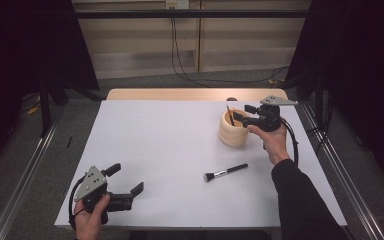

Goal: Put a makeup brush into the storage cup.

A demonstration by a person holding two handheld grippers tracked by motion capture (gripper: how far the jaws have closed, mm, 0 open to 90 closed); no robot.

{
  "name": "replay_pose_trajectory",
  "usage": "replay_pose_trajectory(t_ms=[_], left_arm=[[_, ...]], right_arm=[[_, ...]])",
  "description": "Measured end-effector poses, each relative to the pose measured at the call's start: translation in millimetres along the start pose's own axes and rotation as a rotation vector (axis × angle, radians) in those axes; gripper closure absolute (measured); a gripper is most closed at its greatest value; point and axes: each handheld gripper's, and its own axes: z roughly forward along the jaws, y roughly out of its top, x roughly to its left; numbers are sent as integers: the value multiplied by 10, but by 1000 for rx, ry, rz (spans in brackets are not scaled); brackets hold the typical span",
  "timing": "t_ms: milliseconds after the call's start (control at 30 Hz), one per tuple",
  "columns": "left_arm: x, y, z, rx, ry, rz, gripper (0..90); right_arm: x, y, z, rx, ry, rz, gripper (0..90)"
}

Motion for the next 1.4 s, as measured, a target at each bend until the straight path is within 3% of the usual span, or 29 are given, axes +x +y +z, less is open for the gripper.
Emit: replay_pose_trajectory(t_ms=[167,267,733,867,1267,1400], left_arm=[[2,-1,0,-2,1,-4,13],[3,-1,1,-3,1,-4,14],[37,-7,-8,-6,6,-10,13],[40,-4,-17,-15,9,-19,14],[53,-2,-57,-28,25,-28,13],[51,2,-56,-28,24,-26,13]], right_arm=[[-3,-7,0,-10,-13,15,63],[1,-10,-2,-23,-24,21,0],[50,-18,-55,-43,-29,18,2],[117,-43,-70,-56,-96,-25,19],[178,-82,-206,-74,-55,-7,1],[225,-140,-307,-96,-97,-16,7]])
